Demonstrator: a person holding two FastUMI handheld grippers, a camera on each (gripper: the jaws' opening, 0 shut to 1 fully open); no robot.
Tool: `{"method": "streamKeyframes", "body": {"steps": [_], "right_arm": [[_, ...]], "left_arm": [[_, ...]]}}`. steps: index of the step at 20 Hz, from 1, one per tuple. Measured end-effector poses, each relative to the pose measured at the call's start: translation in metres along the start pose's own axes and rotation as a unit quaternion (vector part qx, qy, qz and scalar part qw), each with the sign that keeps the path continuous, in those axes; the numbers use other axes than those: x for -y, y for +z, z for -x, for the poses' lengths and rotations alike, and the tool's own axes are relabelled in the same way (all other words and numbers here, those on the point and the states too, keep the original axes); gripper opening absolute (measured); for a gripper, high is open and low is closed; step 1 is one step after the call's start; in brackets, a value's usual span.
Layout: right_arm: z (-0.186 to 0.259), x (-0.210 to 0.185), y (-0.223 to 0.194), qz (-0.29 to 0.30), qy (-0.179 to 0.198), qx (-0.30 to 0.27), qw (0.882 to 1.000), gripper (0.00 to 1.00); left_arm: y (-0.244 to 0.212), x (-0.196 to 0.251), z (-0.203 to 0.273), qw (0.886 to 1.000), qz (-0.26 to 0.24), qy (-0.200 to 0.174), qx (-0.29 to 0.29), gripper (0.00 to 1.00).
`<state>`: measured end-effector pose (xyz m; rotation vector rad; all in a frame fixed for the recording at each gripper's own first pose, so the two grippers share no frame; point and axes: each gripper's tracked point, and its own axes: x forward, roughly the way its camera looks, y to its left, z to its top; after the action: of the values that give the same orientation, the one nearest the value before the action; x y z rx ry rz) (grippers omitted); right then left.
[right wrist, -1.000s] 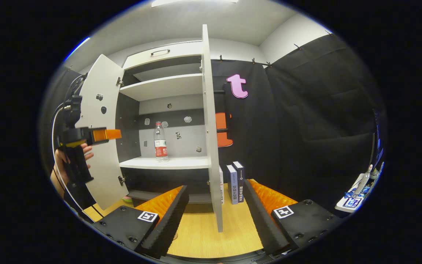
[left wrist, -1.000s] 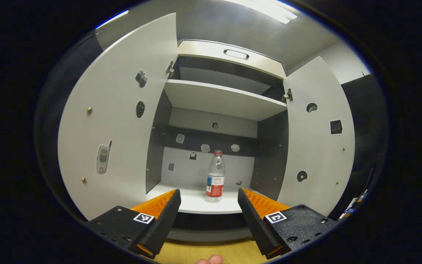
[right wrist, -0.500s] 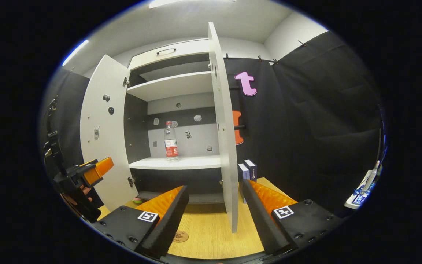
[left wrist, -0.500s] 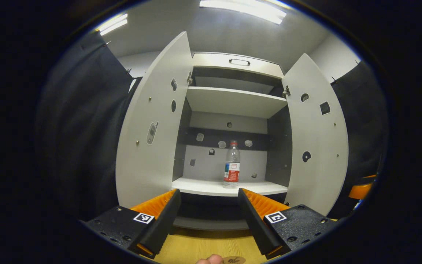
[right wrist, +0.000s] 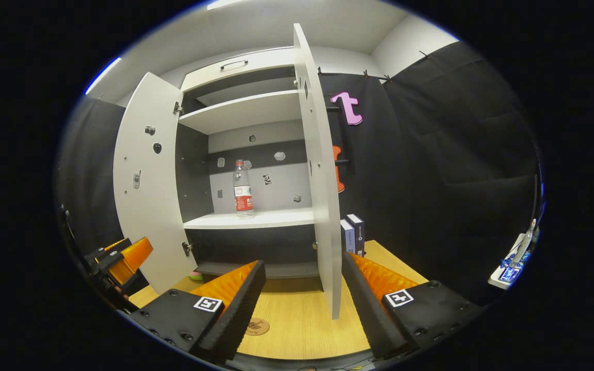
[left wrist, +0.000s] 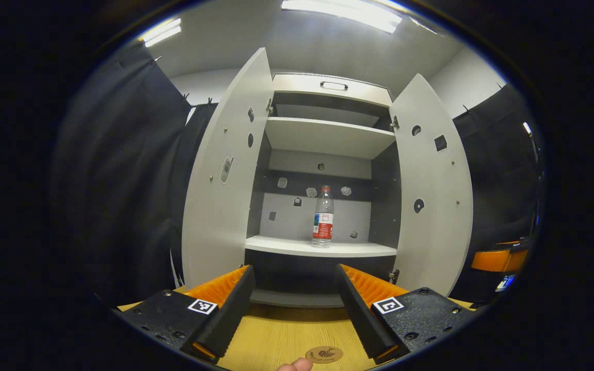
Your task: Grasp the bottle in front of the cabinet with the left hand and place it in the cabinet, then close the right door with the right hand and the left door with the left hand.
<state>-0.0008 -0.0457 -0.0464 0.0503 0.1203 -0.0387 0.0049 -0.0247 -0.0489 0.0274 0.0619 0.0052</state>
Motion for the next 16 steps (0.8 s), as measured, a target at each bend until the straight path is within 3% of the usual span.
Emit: {"method": "streamKeyframes", "body": {"steps": [6, 9, 16], "right_arm": [[-0.012, 0.061, 0.095, 0.013, -0.044, 0.075, 0.996, 0.97], [-0.028, 0.093, 0.130, 0.012, -0.058, 0.080, 0.995, 0.98], [-0.081, 0.147, 0.178, 0.028, -0.104, 0.096, 0.990, 0.98]], "left_arm": [[-0.012, -0.010, 0.008, 1.000, 0.022, 0.008, -0.021, 0.95], [-0.011, -0.018, 0.008, 0.999, 0.027, 0.014, -0.022, 0.95], [-0.007, -0.035, 0.015, 0.999, 0.019, 0.029, -0.013, 0.95]]}}
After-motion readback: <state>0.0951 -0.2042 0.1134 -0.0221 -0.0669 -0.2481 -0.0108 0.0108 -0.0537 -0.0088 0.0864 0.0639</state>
